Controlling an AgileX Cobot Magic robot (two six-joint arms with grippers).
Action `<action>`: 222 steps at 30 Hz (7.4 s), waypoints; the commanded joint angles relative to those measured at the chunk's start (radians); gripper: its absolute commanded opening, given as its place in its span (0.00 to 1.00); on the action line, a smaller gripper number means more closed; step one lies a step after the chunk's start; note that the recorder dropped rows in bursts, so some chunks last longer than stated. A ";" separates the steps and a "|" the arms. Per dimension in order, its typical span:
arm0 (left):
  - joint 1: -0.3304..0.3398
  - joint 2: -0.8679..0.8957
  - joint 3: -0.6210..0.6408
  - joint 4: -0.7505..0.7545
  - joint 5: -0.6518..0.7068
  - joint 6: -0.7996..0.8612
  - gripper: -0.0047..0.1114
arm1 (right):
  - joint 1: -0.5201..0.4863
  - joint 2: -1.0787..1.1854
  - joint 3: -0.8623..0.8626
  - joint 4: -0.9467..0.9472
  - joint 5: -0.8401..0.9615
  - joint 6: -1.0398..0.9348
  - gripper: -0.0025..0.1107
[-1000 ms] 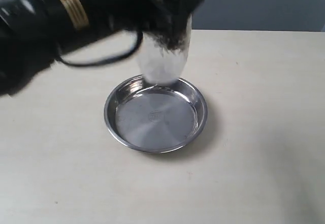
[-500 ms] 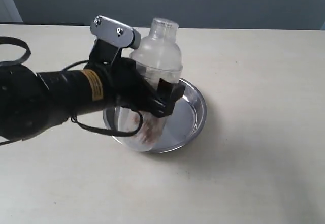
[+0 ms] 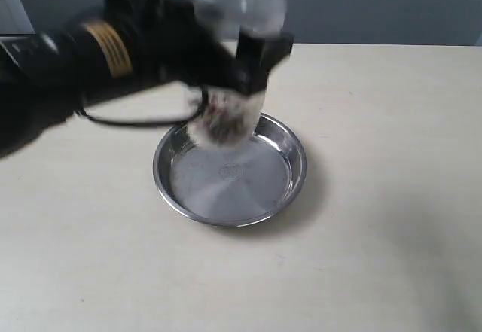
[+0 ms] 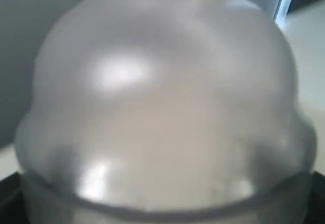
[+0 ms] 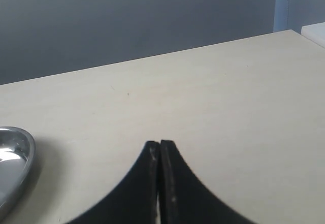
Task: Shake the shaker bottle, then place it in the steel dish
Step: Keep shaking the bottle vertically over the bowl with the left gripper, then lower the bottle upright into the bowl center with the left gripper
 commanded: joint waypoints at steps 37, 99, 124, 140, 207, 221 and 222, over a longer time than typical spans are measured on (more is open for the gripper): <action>0.040 0.197 0.049 -0.020 -0.038 -0.023 0.04 | -0.002 -0.005 0.001 -0.001 -0.008 -0.003 0.02; 0.031 0.368 0.070 -0.063 -0.584 0.016 0.04 | -0.004 -0.005 0.001 -0.001 -0.008 -0.003 0.02; 0.032 0.590 0.101 -0.259 -0.749 0.156 0.04 | -0.004 -0.005 0.001 -0.001 -0.008 -0.003 0.02; 0.032 0.686 0.101 -0.291 -0.847 0.101 0.04 | -0.004 -0.005 0.001 -0.001 -0.008 -0.003 0.02; 0.032 0.691 0.101 -0.212 -0.834 0.104 0.95 | -0.004 -0.005 0.001 -0.001 -0.008 -0.003 0.02; 0.032 0.608 0.101 -0.208 -0.783 0.130 0.95 | -0.004 -0.005 0.001 -0.001 -0.008 -0.003 0.02; 0.032 0.598 0.101 -0.208 -0.779 0.130 0.95 | -0.004 -0.005 0.001 -0.001 -0.008 -0.003 0.02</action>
